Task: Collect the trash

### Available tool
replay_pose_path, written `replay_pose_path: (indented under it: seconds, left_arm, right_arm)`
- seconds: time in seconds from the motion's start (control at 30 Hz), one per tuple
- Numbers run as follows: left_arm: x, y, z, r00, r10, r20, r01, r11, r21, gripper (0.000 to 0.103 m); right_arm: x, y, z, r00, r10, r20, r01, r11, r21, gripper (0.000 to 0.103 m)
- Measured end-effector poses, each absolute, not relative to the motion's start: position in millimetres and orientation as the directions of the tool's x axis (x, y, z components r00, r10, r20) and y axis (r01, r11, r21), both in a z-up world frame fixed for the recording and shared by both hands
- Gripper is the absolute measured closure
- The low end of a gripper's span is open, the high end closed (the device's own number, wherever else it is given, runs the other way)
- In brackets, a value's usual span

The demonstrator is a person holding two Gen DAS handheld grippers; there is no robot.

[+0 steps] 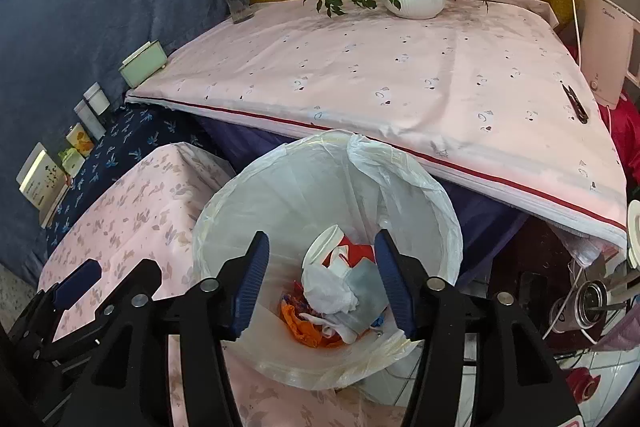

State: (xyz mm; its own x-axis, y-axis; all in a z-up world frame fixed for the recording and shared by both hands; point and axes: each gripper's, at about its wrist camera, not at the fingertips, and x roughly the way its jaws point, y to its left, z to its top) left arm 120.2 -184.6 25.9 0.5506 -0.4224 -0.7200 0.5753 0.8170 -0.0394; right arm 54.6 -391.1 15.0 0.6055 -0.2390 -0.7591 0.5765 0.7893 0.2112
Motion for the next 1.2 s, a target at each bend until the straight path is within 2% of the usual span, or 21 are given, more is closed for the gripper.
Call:
replay_pose_path:
  seconds: [0.27, 0.9, 1.2]
  left_arm:
    - [111, -177, 29, 0.564, -0.414, -0.715, 0.570, 0.821, -0.025, 0.014]
    - [94, -130, 35, 0.617, -0.351, -0.704, 0.502, 0.865, 0.008, 0.010]
    - [85, -113, 31, 0.610, -0.348, -0.712, 0.489, 0.872, -0.007, 0.009]
  right_arm:
    - [32, -388, 26, 0.594, -0.280, -0.754, 0.594, 0.785, 0.177, 0.033]
    - [4, -346, 39, 0.578, -0.296, -0.760, 0.495, 0.868, 0.038, 0.013]
    - [-8, -332, 41, 0.582, -0.317, -0.749, 0.491, 0.871, 0.013, 0.013]
